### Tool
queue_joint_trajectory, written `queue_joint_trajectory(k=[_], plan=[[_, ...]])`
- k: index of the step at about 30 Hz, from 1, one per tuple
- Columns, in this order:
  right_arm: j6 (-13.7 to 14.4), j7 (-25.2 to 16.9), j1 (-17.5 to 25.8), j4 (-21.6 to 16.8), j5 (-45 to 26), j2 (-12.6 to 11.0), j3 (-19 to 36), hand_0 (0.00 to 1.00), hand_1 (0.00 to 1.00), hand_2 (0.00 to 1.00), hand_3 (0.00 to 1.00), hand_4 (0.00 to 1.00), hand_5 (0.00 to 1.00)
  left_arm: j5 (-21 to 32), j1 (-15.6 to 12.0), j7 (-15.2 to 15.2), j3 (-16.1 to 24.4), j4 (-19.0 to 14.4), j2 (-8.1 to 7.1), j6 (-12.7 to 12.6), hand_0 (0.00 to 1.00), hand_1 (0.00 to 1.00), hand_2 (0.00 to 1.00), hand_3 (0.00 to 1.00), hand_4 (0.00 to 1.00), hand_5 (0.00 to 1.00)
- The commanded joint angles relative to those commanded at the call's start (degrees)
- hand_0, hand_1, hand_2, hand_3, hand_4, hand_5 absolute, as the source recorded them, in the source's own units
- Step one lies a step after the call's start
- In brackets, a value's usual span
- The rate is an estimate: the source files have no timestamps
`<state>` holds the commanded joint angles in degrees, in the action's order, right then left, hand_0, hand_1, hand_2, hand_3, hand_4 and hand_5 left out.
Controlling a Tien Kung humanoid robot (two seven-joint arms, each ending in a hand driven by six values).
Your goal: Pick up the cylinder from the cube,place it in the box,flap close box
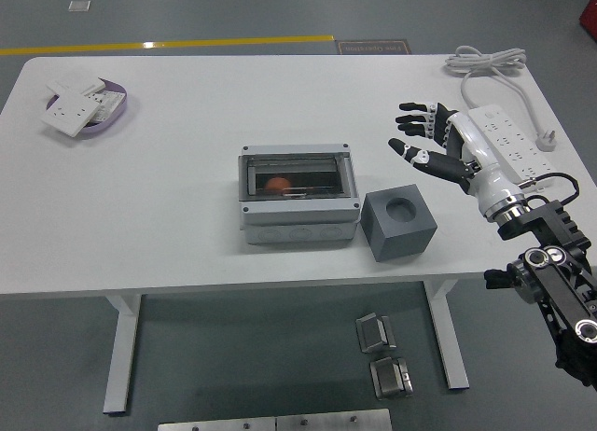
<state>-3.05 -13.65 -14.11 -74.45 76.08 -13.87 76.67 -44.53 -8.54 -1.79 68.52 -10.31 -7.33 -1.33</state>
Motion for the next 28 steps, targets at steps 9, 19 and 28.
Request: queue_joint_trajectory(k=[9, 19, 28], plan=[[0.4, -0.3, -0.3, -0.2, -0.1, 0.0, 2.6, 0.744, 0.693, 0.688, 0.731, 0.853, 0.248, -1.9, 1.3, -0.2, 1.8, 0.0, -0.42, 0.0, 0.596, 0.636, 0.62, 0.628, 0.69, 0.194], [0.6, -0.4, -0.8, 0.6, 0.1, -0.1, 2.4, 0.738, 0.691, 0.686, 0.727, 0.854, 0.247, -2.8, 1.7, 0.5, 2.3, 0.0, -0.25, 0.4, 0.596, 0.636, 0.62, 0.629, 0.689, 0.195], [0.8, -0.3, -0.9, 0.5, 0.5, -0.2, 2.5, 0.738, 0.69, 0.685, 0.725, 0.85, 0.245, -3.4, 1.7, 0.4, 2.8, 0.0, -0.15, 0.3, 0.596, 0.636, 0.62, 0.628, 0.688, 0.195]])
